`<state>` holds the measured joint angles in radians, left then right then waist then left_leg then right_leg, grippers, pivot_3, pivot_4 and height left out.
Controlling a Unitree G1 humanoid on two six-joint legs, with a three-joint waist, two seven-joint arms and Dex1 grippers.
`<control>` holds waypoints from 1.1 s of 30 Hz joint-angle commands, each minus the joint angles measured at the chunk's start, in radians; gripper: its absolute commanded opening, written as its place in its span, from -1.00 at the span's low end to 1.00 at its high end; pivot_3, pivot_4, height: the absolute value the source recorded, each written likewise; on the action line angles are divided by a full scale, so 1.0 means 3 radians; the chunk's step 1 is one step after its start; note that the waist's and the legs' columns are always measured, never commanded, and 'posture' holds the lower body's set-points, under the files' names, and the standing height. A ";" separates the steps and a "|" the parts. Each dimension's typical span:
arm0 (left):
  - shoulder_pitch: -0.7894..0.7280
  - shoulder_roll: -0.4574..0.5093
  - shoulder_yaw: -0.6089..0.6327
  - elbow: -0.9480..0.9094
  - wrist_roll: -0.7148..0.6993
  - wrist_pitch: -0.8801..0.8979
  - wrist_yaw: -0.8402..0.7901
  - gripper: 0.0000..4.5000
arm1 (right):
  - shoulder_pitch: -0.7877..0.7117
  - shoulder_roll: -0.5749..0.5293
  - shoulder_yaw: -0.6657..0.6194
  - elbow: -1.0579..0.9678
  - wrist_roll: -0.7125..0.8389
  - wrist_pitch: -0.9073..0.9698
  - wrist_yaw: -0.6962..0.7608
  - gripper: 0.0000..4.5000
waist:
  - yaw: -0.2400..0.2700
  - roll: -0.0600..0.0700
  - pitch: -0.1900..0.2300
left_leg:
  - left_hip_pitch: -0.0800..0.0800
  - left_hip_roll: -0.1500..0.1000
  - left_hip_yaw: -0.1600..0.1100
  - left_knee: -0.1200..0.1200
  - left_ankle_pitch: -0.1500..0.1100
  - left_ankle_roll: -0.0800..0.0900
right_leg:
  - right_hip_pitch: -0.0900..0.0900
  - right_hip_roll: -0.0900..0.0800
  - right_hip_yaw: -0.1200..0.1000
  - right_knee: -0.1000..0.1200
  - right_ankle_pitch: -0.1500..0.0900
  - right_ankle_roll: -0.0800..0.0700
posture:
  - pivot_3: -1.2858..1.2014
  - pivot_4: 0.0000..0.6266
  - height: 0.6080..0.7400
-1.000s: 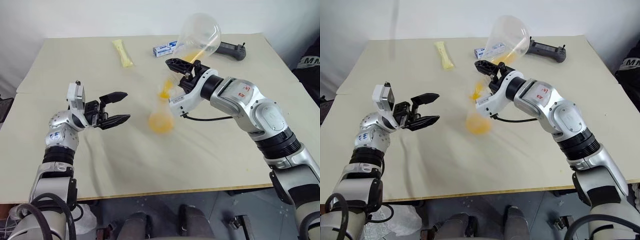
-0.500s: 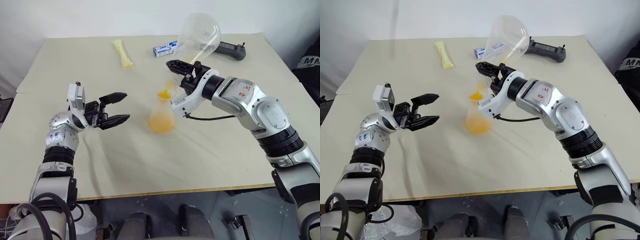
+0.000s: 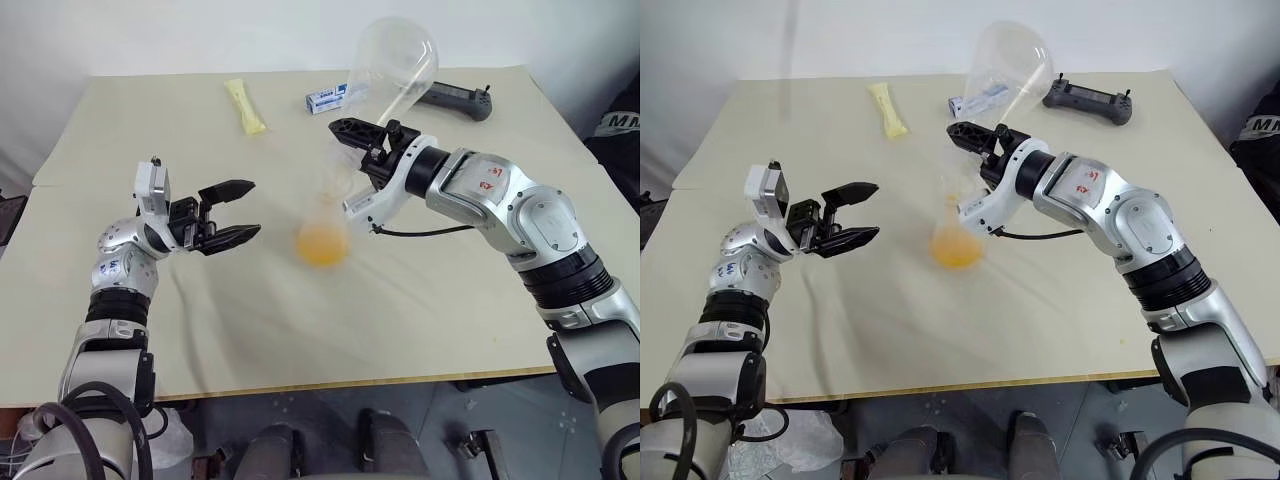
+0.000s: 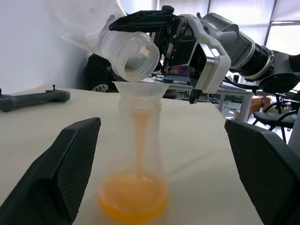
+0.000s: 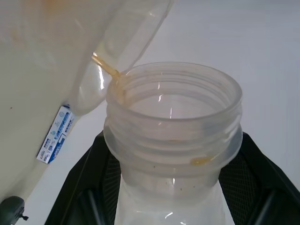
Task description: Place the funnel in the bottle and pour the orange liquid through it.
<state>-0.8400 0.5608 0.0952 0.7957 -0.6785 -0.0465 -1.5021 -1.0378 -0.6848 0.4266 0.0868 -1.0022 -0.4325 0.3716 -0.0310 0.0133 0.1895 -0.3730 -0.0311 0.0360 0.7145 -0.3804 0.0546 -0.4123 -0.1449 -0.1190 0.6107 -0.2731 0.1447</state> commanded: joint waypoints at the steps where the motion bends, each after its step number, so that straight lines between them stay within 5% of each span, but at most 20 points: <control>1: -0.0067 0.0013 -0.0006 -0.0020 0.0001 -0.0049 -0.0374 1.00 | -0.0121 -0.0054 -0.0108 -0.0051 -0.0036 -0.0035 -0.0104 0.08 | 0.0000 0.0000 0.0000 | 0.0000 0.0000 0.0000 0.0000 0.0000 0.0000 | 0.0000 0.0000 0.0000 0.0000 0.0000 0.0000 | 0.03 -0.52 1.00; 10: -0.0122 0.0021 -0.0029 0.0081 0.0185 -0.0066 -0.0373 1.00 | -0.0102 -0.0020 -0.0176 -0.0072 0.0060 0.0014 -0.0051 0.08 | 0.0002 0.0000 0.0000 | 0.0000 0.0000 0.0000 0.0000 0.0000 0.0000 | 0.0000 0.0000 0.0000 0.0000 0.0000 0.0000 | 0.03 -0.52 1.00; 20: -0.0260 -0.0051 0.0041 0.0134 0.0490 0.0008 -0.0044 1.00 | 0.0239 0.0270 -0.0607 -0.0338 0.1009 0.0689 0.0488 0.08 | 0.0005 -0.0002 -0.0001 | 0.0000 0.0000 -0.0001 0.0001 0.0000 0.0000 | 0.0002 0.0000 -0.0004 0.0001 0.0000 0.0000 | 0.03 -0.52 1.00; 33: -0.0151 -0.0064 0.0215 -0.0301 0.0433 0.0525 0.0074 1.00 | 0.1062 0.1006 -0.1974 -0.1262 0.3098 0.3308 0.1086 0.08 | 0.0013 -0.0001 -0.0001 | 0.0000 -0.0001 -0.0008 0.0003 0.0000 0.0000 | 0.0004 -0.0001 -0.0007 0.0006 0.0000 0.0000 | 0.03 -0.52 1.00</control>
<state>-0.8908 0.5313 0.1226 0.7568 -0.5096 0.1132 -1.4412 -0.7209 -0.3869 -0.0770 -0.2368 -0.1607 0.4983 0.7094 -0.0272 0.0129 0.1893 -0.3731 -0.0313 0.0338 0.7156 -0.3804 0.0546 -0.4113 -0.1453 -0.1212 0.6126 -0.2731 0.1447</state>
